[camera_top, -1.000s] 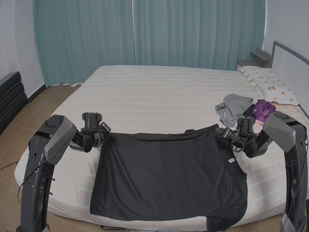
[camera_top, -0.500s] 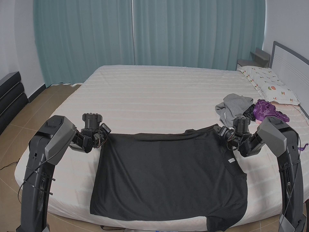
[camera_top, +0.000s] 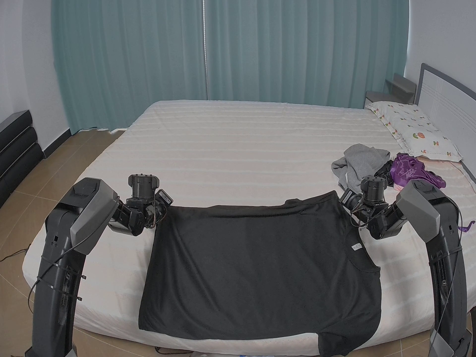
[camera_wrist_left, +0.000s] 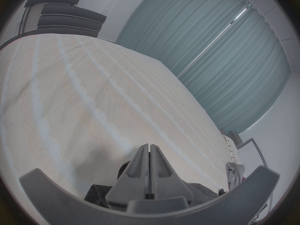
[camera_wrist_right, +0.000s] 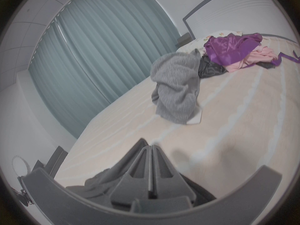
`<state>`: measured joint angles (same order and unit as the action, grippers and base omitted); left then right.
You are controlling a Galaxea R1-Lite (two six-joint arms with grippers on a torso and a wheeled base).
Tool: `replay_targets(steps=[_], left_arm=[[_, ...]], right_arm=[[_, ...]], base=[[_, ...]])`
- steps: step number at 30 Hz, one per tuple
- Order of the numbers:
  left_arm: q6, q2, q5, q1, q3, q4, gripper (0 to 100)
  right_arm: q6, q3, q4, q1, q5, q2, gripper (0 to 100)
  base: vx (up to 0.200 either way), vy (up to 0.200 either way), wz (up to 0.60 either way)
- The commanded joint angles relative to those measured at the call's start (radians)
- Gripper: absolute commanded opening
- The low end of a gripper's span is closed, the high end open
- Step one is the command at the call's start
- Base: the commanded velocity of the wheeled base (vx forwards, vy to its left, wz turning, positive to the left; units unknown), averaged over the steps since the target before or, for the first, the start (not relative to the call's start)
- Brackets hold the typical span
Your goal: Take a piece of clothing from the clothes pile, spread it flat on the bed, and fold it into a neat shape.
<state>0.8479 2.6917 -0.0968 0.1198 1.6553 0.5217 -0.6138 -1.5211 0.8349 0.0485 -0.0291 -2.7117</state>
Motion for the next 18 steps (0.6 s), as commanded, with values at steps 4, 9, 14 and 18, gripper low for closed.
replay_targets(steps=[4,9,14,18], left_arm=[[0.002,0.002,-0.004,-0.002,0.035,0.003,0],[0.002,0.008,-0.006,-0.002,0.035,0.003,0],[0.0,0.01,-0.008,-0.002,0.035,0.003,0],[-0.001,0.013,-0.008,-0.002,0.031,0.003,0]], right_arm=[[-0.007,-0.027,0.013,-0.015,-0.015,0.023,0],[-0.018,0.016,-0.002,0.001,0.0,0.03,0],[-0.015,0.013,-0.065,0.011,0.011,0.026,100],[-0.012,-0.025,-0.097,0.013,0.017,0.003,100]], base=[[0.0,0.0,0.0],[0.0,0.0,0.0],[0.0,0.0,0.0],[0.0,0.0,0.0]])
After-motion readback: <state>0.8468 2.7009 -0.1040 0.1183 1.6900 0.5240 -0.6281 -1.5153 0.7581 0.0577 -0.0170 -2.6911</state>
